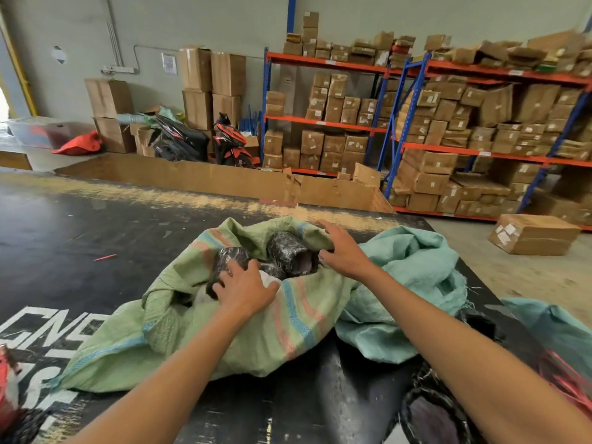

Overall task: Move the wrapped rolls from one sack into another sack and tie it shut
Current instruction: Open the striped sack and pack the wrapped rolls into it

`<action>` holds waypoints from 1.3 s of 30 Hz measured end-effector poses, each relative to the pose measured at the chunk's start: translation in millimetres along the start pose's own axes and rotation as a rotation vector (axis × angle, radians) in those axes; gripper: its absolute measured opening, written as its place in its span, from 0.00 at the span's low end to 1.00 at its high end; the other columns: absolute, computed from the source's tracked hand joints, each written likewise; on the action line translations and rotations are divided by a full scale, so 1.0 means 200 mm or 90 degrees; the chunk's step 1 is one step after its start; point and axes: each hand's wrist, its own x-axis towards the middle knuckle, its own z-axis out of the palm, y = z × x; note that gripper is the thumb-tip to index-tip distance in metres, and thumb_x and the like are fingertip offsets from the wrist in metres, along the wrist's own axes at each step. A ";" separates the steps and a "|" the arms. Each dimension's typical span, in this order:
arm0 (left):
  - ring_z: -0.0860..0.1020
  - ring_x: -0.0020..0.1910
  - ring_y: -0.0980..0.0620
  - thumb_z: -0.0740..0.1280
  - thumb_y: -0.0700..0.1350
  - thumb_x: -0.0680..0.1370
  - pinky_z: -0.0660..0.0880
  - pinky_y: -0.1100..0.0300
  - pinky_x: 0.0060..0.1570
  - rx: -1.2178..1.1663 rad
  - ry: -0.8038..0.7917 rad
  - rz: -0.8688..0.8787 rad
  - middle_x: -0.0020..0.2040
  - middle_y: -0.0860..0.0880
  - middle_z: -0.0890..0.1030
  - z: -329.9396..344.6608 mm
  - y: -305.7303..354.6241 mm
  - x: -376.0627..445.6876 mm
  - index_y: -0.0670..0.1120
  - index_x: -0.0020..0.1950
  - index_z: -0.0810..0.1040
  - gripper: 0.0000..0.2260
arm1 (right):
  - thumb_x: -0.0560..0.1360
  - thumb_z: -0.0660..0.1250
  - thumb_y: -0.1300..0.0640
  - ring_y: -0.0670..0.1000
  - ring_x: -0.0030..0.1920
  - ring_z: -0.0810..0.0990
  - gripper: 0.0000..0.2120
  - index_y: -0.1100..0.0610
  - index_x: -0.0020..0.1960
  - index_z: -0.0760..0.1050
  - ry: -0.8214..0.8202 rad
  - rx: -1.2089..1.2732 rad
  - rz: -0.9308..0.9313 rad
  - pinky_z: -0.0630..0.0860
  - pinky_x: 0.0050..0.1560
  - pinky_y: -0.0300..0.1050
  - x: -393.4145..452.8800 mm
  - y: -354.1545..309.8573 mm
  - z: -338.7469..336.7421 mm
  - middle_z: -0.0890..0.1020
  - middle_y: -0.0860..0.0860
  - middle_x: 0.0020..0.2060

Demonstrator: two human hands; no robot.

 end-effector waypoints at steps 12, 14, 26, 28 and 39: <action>0.77 0.38 0.56 0.68 0.62 0.76 0.76 0.55 0.48 -0.136 -0.463 0.487 0.41 0.54 0.79 0.37 0.66 -0.47 0.48 0.57 0.79 0.19 | 0.75 0.73 0.49 0.54 0.64 0.76 0.24 0.53 0.69 0.72 -0.386 -0.230 0.232 0.72 0.62 0.46 -0.65 0.42 -0.49 0.77 0.54 0.65; 0.79 0.36 0.54 0.69 0.61 0.75 0.79 0.54 0.46 -0.100 -0.541 0.483 0.40 0.53 0.79 0.42 0.69 -0.52 0.47 0.63 0.75 0.23 | 0.72 0.75 0.45 0.54 0.70 0.71 0.35 0.52 0.74 0.67 -0.411 -0.276 0.269 0.68 0.67 0.47 -0.73 0.48 -0.50 0.71 0.51 0.71; 0.79 0.36 0.54 0.66 0.43 0.76 0.81 0.55 0.50 -0.132 -0.461 0.412 0.48 0.47 0.83 0.38 0.60 -0.44 0.45 0.56 0.80 0.10 | 0.66 0.74 0.35 0.60 0.67 0.64 0.39 0.40 0.72 0.61 -0.264 -0.380 0.259 0.60 0.67 0.58 -0.84 0.58 -0.44 0.69 0.56 0.64; 0.82 0.39 0.48 0.64 0.40 0.76 0.82 0.53 0.48 -0.246 -0.488 0.324 0.45 0.45 0.81 0.32 0.53 -0.36 0.42 0.52 0.80 0.08 | 0.68 0.74 0.35 0.58 0.66 0.69 0.38 0.40 0.72 0.61 -0.193 -0.241 0.230 0.65 0.67 0.57 -0.80 0.54 -0.47 0.70 0.54 0.64; 0.80 0.53 0.46 0.57 0.33 0.80 0.83 0.57 0.36 -0.829 -0.252 -0.019 0.60 0.42 0.78 -0.14 0.11 0.04 0.43 0.66 0.72 0.15 | 0.75 0.70 0.42 0.51 0.61 0.78 0.28 0.43 0.71 0.62 0.075 0.399 0.121 0.83 0.50 0.54 -0.31 0.11 -0.34 0.75 0.46 0.61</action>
